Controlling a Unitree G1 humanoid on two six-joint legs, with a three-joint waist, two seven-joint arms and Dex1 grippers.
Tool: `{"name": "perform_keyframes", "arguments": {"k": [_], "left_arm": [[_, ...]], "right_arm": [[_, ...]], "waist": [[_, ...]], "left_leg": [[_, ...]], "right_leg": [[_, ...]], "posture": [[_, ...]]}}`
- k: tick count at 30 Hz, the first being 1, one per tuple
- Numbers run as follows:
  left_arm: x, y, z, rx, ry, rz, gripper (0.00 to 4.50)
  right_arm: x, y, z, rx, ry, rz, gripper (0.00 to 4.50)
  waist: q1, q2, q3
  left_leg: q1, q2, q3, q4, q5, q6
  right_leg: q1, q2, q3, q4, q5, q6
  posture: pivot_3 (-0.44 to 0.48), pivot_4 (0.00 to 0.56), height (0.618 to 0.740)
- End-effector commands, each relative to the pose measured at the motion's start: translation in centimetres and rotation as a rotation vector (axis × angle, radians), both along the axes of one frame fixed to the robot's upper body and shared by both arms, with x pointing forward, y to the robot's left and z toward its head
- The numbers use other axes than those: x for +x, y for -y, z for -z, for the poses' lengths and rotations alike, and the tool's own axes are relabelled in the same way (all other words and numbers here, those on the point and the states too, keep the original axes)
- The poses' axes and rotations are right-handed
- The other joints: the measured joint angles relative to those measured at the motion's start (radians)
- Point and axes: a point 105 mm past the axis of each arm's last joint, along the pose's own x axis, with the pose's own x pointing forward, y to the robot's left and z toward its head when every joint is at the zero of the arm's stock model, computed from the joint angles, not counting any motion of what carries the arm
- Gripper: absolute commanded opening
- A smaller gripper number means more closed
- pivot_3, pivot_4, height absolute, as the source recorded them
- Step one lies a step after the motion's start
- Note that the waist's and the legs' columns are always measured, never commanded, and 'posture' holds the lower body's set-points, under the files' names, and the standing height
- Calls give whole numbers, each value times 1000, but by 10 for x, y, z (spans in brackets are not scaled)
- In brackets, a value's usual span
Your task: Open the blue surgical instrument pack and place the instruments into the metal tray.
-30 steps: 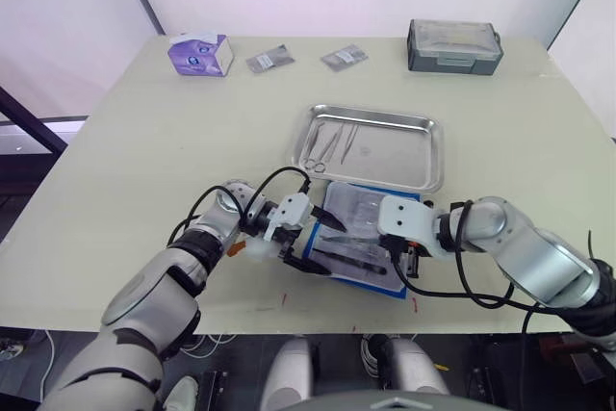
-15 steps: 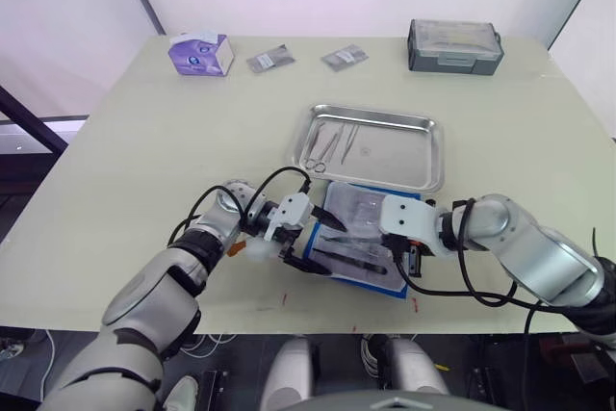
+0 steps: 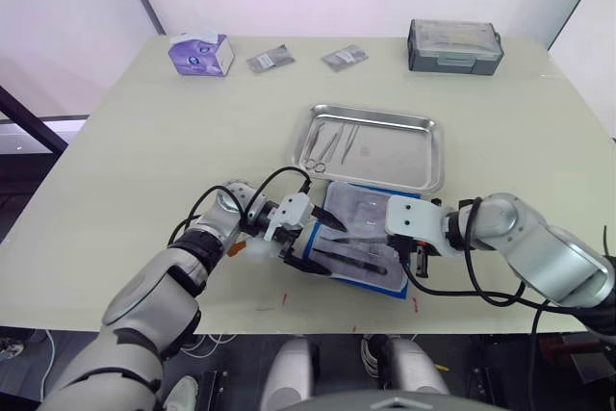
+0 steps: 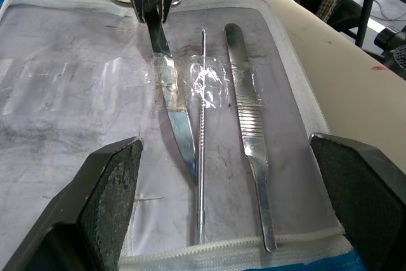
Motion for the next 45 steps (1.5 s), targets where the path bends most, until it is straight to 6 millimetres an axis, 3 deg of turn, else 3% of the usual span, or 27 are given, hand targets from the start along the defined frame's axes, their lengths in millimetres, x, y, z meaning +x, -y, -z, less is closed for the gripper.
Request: {"name": "perform_keyframes", "arguments": {"k": [1,11,17,31,35,45], "left_arm": [[-21,-7,32,95,-129,40,4500],[-22,-6,33,98,-130,44,4500],[-22,-6,33,93,-131,39,4500],[-16,0,27,9,-143,-15,4500],[-20,4,28,-31,-160,-26,4500],[-23,3,33,-32,-172,-40,4500]], "right_arm": [[2,11,-23,16,102,-21,61],[0,27,-27,35,111,-23,61],[15,17,-42,236,124,77,61],[74,-17,-51,540,143,394,61],[100,-24,-50,576,163,558,61],[141,-41,-40,555,157,778,61]], "waist": [[0,0,0],[-1,0,0],[-1,1,-1],[-1,4,-2],[-4,5,-2],[-7,8,-4]], "left_leg": [[0,0,0,0,0,0],[1,0,1,0,0,0],[1,0,1,0,0,0],[1,-1,1,0,0,0],[1,-1,1,0,0,0],[1,-1,2,-1,0,1]], "right_leg": [[0,0,0,0,0,0],[0,0,1,0,0,0],[1,0,2,0,0,0],[0,1,4,1,0,0],[0,1,5,1,0,0],[-1,1,6,1,0,0]], "posture": [[0,150,738],[0,150,738],[0,150,738],[0,150,738],[0,150,738],[0,150,738]]}}
